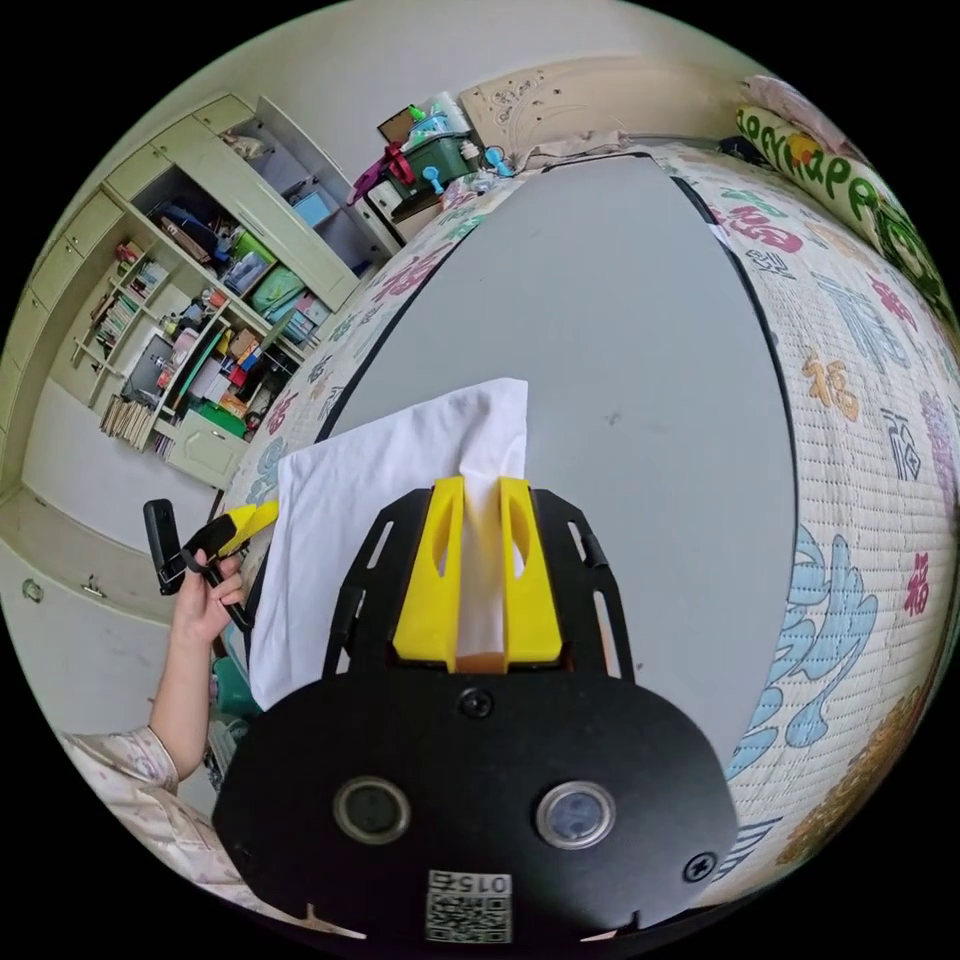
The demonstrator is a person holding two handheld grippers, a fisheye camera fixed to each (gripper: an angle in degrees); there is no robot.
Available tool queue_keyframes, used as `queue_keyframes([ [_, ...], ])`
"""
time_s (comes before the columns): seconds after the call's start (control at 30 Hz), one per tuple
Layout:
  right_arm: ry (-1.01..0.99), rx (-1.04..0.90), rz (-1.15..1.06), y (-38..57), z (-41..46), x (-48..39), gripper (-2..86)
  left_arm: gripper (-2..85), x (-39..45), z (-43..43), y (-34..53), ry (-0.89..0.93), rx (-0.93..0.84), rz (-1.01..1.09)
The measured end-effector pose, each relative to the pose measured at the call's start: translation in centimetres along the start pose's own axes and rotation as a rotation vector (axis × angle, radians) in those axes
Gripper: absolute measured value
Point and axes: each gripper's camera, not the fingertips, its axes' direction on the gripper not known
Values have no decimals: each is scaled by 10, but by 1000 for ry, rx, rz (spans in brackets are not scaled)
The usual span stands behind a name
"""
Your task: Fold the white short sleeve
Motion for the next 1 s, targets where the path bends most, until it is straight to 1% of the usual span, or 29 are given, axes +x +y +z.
queue_keyframes([
  [0.17,69,-20,-55,17,7,-62,54,160,-41,15,-14,56,-29,-75],
  [0.27,54,-19,-43,32,6,-82,46,140,-53,20,-24,55,-40,-86],
  [0.4,3,-17,-15,53,4,-101,35,111,-48,27,-43,16,-72,-40],
  [0.5,-17,2,-10,75,1,-125,27,79,-28,22,-46,-6,-49,55],
  [0.57,-17,28,-25,96,-2,-151,23,63,-21,17,-47,-33,-36,76],
  [0.73,-27,119,-44,146,-13,-206,14,17,-25,-7,-52,0,-6,82],
  [0.83,-92,188,-25,188,-24,-234,9,4,-1,-38,-47,-12,55,167],
  [0.9,-134,226,-28,215,-34,-253,6,0,12,-57,-44,19,88,198],
  [1.0,-142,286,-110,257,-64,-298,4,-2,36,-97,-37,70,143,241],
])
